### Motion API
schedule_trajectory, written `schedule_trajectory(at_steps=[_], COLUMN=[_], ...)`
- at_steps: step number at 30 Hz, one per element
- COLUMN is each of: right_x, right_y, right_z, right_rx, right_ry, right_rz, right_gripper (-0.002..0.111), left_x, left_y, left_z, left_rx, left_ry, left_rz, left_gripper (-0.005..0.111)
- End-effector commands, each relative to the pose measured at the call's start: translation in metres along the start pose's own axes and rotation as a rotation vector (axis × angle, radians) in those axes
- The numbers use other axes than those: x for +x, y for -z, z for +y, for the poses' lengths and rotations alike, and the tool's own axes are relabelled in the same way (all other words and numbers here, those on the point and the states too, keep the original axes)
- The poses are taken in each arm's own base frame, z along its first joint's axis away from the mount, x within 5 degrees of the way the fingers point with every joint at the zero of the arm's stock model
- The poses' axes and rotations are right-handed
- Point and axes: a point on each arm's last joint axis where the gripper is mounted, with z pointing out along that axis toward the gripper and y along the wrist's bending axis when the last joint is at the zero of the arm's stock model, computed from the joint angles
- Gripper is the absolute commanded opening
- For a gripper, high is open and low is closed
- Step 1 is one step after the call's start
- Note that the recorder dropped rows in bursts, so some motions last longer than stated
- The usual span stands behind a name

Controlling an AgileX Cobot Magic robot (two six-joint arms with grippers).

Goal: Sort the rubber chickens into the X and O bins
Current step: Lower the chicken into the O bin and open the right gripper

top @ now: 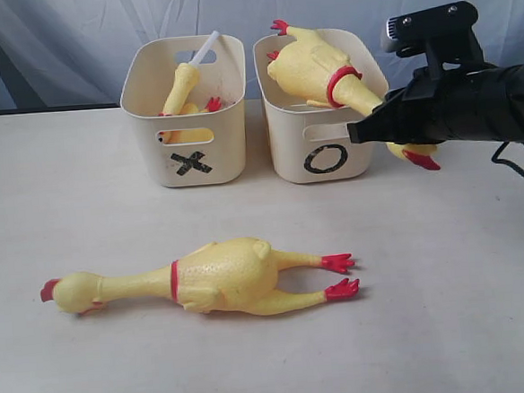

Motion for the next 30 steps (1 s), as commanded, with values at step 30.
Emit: schedule_trajectory(at_steps=[30], right_x=[-0.016], right_y=[0.004], right_z=[-0.008], right_rx=[0.077], right_ry=[-0.013], right_rz=[-0.073], right_gripper=[0.041], left_x=[0.001], left_y=[0.001], left_z=[0.0], left_rx=[0.0], left_ry=[0.004], left_rz=[0.001], left_gripper=[0.0])
